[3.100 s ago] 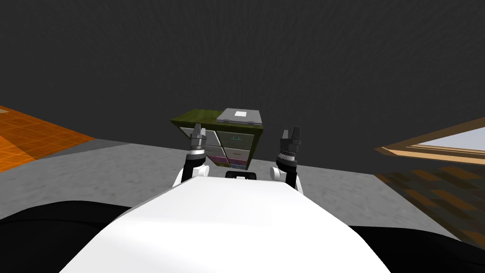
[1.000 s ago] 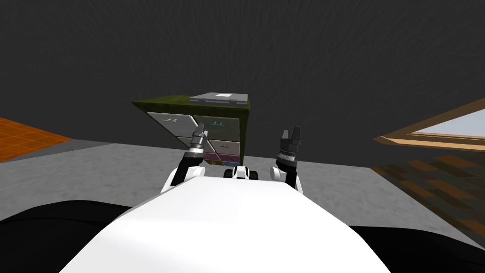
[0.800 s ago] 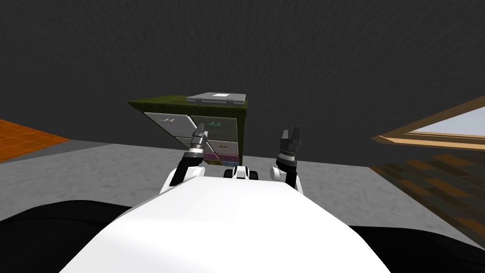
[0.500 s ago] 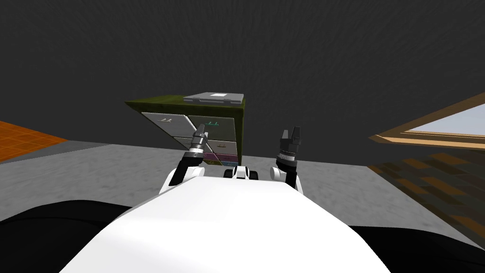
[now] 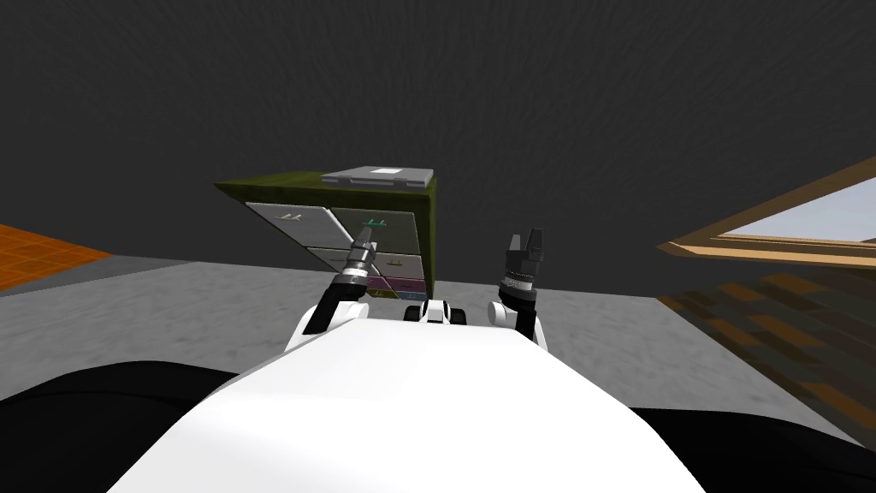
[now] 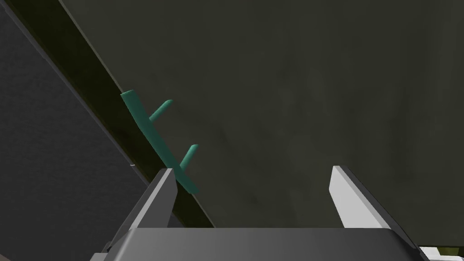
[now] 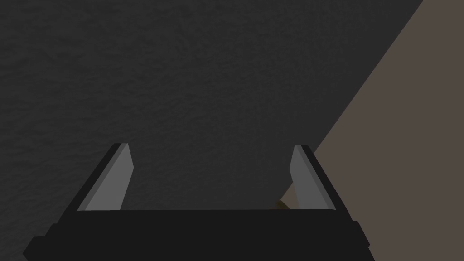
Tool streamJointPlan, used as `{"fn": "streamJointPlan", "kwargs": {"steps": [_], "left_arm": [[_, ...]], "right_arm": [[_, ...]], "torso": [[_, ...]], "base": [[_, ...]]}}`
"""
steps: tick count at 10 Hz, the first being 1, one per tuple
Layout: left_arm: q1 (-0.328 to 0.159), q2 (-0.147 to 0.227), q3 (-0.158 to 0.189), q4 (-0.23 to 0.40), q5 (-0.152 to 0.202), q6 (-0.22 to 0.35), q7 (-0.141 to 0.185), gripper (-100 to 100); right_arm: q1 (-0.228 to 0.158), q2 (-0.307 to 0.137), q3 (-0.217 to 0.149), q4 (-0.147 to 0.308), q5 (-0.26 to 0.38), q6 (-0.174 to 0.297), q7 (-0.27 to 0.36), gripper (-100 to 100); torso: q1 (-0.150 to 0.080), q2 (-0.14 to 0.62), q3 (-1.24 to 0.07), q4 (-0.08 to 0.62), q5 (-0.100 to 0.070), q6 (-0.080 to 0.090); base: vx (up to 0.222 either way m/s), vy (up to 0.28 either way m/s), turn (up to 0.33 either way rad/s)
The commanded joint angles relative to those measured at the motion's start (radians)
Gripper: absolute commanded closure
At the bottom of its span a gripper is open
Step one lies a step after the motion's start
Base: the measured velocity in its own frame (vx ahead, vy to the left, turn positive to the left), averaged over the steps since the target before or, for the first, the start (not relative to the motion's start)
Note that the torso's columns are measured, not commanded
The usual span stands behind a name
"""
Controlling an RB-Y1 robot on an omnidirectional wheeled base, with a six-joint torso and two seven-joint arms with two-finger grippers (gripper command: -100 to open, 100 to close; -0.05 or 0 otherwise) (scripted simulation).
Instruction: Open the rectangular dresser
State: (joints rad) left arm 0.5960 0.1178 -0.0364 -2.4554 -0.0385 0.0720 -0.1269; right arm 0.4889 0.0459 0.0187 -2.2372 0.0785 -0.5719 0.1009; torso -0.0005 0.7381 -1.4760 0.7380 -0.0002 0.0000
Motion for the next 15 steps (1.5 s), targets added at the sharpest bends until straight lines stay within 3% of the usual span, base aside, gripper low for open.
{"fn": "streamJointPlan", "kwargs": {"steps": [1, 4, 8, 13, 14, 15], "left_arm": [[0.008, -0.002, -0.001, -0.019, 0.004, 0.053, 0.002, -100], [0.02, -0.006, -0.004, -0.078, 0.008, 0.118, 0.003, -100], [0.027, -0.006, -0.005, -0.16, 0.01, 0.148, 0.003, -100], [-0.052, -0.002, 0.015, -0.158, 0.006, 0.23, 0.01, -100], [-0.043, -0.002, 0.013, -0.158, 0.006, 0.218, 0.009, -100], [-0.018, -0.005, 0.005, -0.155, 0.006, 0.193, 0.006, 100]], "right_arm": [[0.0, 0.0, 0.0, 0.0, 0.0, 0.0, 0.0, 0], [0.0, 0.0, 0.0, 0.0, 0.0, 0.0, 0.0, 0], [0.0, 0.0, 0.0, 0.0, 0.0, 0.0, 0.0, 0], [0.0, 0.0, 0.0, 0.0, 0.0, 0.0, 0.0, 0], [0.0, 0.0, 0.0, 0.0, 0.0, 0.0, 0.0, 0], [0.0, 0.0, 0.0, 0.0, 0.0, 0.0, 0.0, 0]], "torso": [[0.0, 0.0, 0.0, 0.0, 0.0, 0.0], [0.001, 0.0, 0.0, 0.0, 0.0, 0.0], [0.002, 0.0, 0.0, 0.0, 0.001, 0.0], [0.0, -0.001, -0.001, 0.0, 0.0, 0.0], [0.0, -0.001, 0.0, 0.0, 0.0, 0.0], [0.0, 0.001, 0.001, 0.0, 0.0, 0.0]], "base": [[-0.001, -0.075, -0.022], [-0.004, -0.068, -0.02], [-0.001, -0.046, -0.01], [0.028, -0.001, 0.0], [0.019, 0.0, -0.001], [-0.021, -0.003, 0.0]]}}
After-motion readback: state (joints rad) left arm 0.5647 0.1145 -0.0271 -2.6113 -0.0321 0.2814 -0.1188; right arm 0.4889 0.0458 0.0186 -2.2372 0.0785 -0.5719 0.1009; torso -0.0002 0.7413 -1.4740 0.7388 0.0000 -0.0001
